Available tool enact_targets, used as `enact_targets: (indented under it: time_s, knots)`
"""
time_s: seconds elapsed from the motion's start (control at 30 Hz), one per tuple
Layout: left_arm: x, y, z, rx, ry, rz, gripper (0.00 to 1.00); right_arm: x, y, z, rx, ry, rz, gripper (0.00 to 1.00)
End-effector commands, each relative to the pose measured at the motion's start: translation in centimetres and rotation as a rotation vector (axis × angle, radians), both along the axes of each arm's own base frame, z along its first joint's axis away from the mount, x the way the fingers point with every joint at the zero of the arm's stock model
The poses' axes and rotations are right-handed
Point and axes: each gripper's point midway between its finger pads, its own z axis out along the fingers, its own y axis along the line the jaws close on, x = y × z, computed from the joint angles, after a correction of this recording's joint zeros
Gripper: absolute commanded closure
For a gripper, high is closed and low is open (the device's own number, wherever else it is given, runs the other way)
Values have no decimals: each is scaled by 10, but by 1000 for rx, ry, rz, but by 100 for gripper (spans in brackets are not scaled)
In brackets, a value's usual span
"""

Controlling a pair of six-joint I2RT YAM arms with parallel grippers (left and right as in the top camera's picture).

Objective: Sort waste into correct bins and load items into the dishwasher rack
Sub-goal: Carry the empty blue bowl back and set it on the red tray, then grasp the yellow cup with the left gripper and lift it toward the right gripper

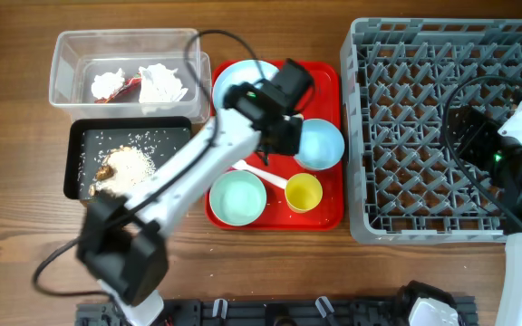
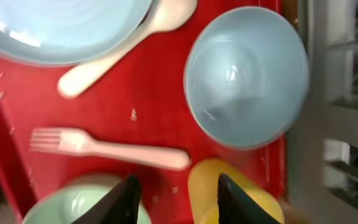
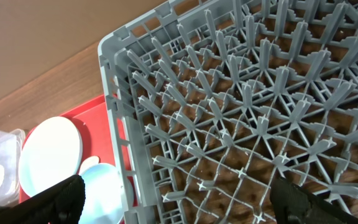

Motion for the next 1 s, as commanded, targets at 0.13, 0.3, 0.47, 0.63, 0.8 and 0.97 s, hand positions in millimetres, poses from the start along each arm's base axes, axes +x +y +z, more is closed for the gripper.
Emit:
enact_targets:
  time_s: [0.13,0.3,0.47,0.63,0.8,0.97]
  knots:
    - [-38,-5,-26,10,149,75,57,2,1,7,-4,-17,21,4]
    - [-48,4,-45,46,187,79,57,2,2,7,-4,-16,21,4]
    - [-54,-3,-58,40,175,44,58,1,2,6,-3,-14,21,4]
    - [-57,-17,-60,22,144,-16,56,1,2,6,-3,-14,21,4]
    - [-61,-14,-69,39,143,-39,60,1,2,6,-3,-14,21,4]
    - [-65,-11,-79,44,149,-39,77,1,2,6,-3,-14,21,4]
